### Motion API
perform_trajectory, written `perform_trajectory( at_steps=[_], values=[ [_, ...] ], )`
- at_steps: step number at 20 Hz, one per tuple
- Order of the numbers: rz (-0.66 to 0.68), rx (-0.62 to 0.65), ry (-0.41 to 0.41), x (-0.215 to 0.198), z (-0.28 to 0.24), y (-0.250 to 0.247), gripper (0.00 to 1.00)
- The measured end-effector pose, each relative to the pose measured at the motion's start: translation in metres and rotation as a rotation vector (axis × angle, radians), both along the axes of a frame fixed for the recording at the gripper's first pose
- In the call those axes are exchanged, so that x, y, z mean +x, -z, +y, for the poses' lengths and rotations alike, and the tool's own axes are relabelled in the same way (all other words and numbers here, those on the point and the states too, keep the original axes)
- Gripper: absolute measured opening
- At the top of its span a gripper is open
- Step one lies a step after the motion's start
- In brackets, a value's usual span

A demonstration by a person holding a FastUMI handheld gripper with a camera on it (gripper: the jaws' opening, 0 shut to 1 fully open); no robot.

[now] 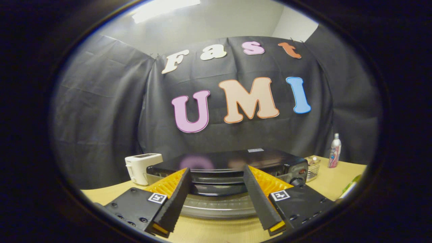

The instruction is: Open the toaster oven, put the food inside, and close the toaster oven door.

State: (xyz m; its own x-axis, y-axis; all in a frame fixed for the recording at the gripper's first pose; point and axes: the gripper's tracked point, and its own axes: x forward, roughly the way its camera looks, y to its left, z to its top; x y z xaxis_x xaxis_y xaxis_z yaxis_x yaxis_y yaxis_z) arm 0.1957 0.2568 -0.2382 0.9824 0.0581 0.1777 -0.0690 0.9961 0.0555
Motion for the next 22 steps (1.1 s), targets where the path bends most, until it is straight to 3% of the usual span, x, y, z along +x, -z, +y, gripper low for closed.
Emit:
perform_trajectory(
  at_steps=[11,22],
  values=[
    [0.176,-0.089,-0.026,-0.075,0.002,0.058,0.95],
    [0.401,-0.101,-0.071,-0.103,-0.002,0.12,0.94]
  ],
)
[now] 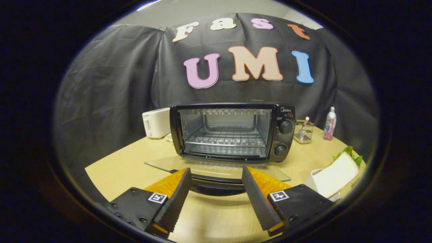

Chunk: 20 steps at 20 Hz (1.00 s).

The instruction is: Open the toaster oven, put the food inside, and close the toaster oven door.

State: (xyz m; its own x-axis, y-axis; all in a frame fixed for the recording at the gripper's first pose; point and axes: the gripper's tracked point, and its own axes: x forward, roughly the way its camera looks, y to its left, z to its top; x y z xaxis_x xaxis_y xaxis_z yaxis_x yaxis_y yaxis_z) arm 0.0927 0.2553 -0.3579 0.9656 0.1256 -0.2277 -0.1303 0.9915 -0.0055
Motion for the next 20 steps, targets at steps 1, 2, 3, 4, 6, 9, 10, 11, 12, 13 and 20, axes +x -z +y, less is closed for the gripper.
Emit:
perform_trajectory(
  at_steps=[1,2,3,4,6,9,10,11,12,13,20],
  values=[
    [0.019,-0.001,-0.002,-0.002,-0.001,0.006,0.94],
    [0.037,0.001,-0.004,-0.002,-0.001,0.012,0.94],
    [0.055,0.004,-0.008,-0.002,-0.001,0.017,0.94],
    [0.074,0.009,-0.009,-0.001,-0.001,0.023,0.94],
    [0.126,0.022,-0.009,-0.002,-0.001,0.04,0.94],
    [0.135,0.029,-0.01,0.0,-0.002,0.046,0.94],
    [0.135,0.031,-0.012,0.001,-0.002,0.044,0.94],
    [0.133,0.037,-0.011,0.0,-0.003,0.047,0.93],
    [0.125,0.04,-0.012,0.002,-0.004,0.047,0.93],
    [0.119,0.039,-0.017,0.003,-0.004,0.047,0.93],
    [0.089,0.084,-0.096,-0.001,-0.012,0.014,0.93]
  ],
)
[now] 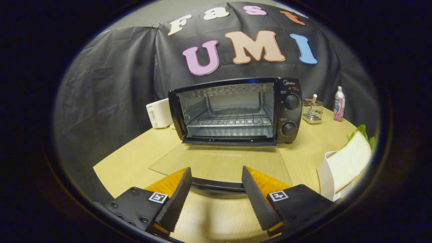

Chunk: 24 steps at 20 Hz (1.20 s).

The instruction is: Open the toaster oven, put the food inside, and close the toaster oven door.

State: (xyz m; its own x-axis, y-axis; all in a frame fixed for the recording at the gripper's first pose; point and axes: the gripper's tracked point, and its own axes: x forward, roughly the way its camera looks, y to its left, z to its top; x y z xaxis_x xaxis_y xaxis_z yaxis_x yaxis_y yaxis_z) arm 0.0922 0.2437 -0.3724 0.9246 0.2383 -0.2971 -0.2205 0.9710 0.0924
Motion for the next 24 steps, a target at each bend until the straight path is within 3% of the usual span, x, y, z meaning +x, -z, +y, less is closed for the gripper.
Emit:
perform_trajectory(
  at_steps=[4,10,19,24],
  values=[
    [0.005,-0.017,-0.063,-0.014,-0.038,-0.043,0.93],
    [0.111,-0.034,0.02,-0.028,-0.144,-0.099,0.91],
    [0.393,-0.061,0.217,-0.038,-0.281,-0.088,0.9],
    [0.488,0.029,0.224,-0.034,-0.296,-0.058,0.9]
  ],
)
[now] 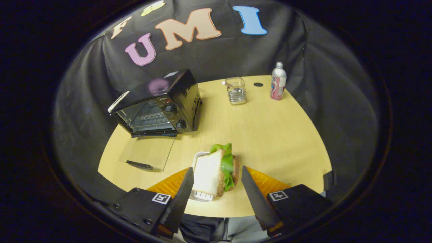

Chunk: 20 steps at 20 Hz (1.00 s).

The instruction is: Open the toaster oven, put the food inside, and close the toaster oven door.

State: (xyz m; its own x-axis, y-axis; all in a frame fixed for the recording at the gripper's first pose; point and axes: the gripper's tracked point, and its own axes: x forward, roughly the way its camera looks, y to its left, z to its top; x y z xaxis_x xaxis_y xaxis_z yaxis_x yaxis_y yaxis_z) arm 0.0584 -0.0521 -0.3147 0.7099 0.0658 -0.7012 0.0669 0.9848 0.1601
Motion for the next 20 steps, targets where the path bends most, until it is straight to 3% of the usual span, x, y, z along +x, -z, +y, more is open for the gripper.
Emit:
perform_trajectory(
  at_steps=[8,14,17,20],
  values=[
    [0.054,0.029,0.037,0.009,-0.015,0.047,0.9],
    [0.038,0.186,0.054,0.013,-0.001,0.056,0.6],
    [0.014,0.356,0.093,0.01,0.009,0.051,0.46],
    [-0.04,0.439,0.151,0.012,0.006,0.05,0.41]
  ],
)
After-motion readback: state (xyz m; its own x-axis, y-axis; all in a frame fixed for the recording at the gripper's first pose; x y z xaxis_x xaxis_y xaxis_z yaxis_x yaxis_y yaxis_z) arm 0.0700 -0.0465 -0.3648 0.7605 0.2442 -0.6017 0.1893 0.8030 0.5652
